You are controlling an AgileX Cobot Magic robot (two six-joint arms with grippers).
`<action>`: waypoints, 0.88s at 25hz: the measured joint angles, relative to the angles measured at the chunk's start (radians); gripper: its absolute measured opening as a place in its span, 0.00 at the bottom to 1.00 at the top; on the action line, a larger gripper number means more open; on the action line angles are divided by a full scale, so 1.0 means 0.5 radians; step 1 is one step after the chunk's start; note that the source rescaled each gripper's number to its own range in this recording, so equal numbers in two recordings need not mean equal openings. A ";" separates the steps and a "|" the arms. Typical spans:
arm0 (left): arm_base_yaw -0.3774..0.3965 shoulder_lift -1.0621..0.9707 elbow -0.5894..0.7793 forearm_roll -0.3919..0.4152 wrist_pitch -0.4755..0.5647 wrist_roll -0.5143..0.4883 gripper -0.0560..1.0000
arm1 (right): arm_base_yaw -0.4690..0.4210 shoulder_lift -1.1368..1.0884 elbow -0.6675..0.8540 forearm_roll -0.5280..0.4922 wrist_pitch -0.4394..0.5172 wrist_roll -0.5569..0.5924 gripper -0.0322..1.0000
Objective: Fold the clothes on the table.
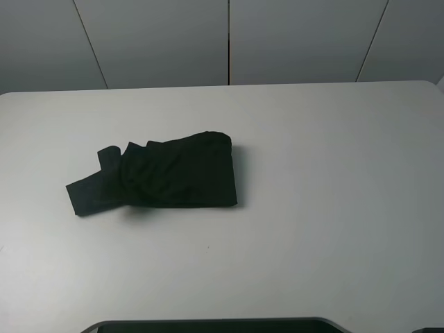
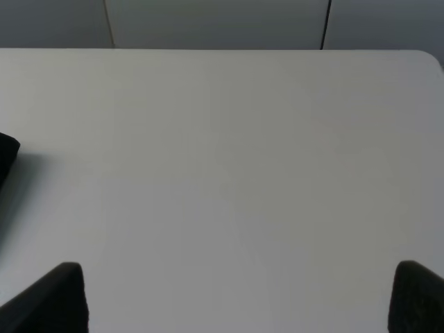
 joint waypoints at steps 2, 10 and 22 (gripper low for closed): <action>0.005 -0.008 0.000 0.000 0.000 0.000 1.00 | -0.003 0.000 0.000 0.000 0.000 0.000 0.94; 0.005 -0.010 0.000 0.000 0.000 0.000 1.00 | -0.003 -0.001 0.000 0.004 0.000 0.000 0.94; 0.005 -0.010 0.000 0.000 0.000 0.000 1.00 | -0.003 -0.004 0.000 0.004 0.000 -0.013 0.94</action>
